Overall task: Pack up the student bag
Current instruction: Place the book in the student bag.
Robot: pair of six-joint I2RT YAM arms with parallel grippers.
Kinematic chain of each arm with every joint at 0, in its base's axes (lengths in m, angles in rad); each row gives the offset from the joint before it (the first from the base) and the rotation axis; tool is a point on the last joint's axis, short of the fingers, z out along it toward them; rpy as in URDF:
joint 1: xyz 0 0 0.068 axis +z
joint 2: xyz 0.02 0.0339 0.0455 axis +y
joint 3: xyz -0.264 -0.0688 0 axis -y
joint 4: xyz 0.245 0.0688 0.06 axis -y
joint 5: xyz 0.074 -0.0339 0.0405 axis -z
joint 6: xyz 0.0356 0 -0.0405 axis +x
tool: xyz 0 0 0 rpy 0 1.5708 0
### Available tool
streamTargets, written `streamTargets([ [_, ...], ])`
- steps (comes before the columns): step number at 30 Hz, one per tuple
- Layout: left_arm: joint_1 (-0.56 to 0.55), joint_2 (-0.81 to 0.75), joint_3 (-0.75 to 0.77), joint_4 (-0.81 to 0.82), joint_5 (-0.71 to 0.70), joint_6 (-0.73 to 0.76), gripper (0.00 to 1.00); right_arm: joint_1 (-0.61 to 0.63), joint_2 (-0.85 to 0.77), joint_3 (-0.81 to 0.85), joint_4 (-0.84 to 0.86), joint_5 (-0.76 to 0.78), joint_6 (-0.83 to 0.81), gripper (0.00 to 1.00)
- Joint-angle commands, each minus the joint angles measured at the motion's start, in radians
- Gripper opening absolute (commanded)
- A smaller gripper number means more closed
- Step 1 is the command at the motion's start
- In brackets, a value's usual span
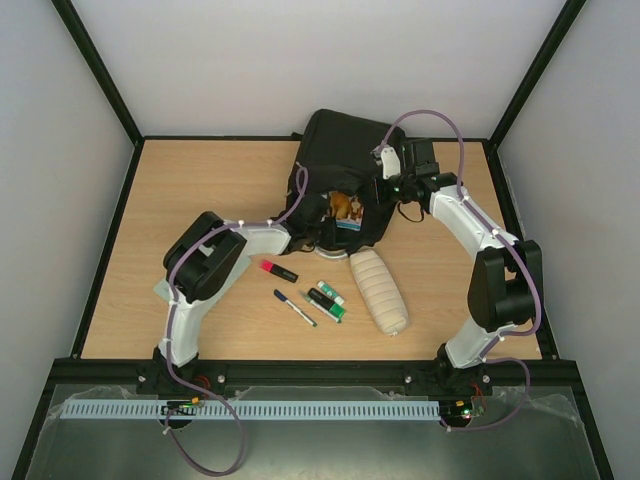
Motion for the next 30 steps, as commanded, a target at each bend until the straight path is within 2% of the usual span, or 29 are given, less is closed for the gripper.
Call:
streamTargets([
  [1, 0.024, 0.061, 0.096, 0.062, -0.046, 0.010, 0.02, 0.007, -0.020, -0.006, 0.001, -0.080, -0.005, 0.01],
  [10, 0.064, 0.251, 0.333, 0.083, -0.119, 0.031, 0.03, 0.006, 0.016, 0.009, -0.018, -0.098, -0.014, 0.01],
  [15, 0.082, 0.283, 0.371, 0.101, -0.107, 0.027, 0.04, 0.006, 0.024, 0.005, -0.020, -0.096, -0.018, 0.01],
  [22, 0.050, 0.118, 0.161, 0.169, -0.057, 0.025, 0.10, 0.007, 0.037, 0.003, -0.010, -0.020, -0.027, 0.01],
  [30, -0.038, -0.169, -0.127, 0.147, -0.065, -0.032, 0.25, 0.006, 0.050, -0.025, -0.003, 0.073, -0.088, 0.01],
])
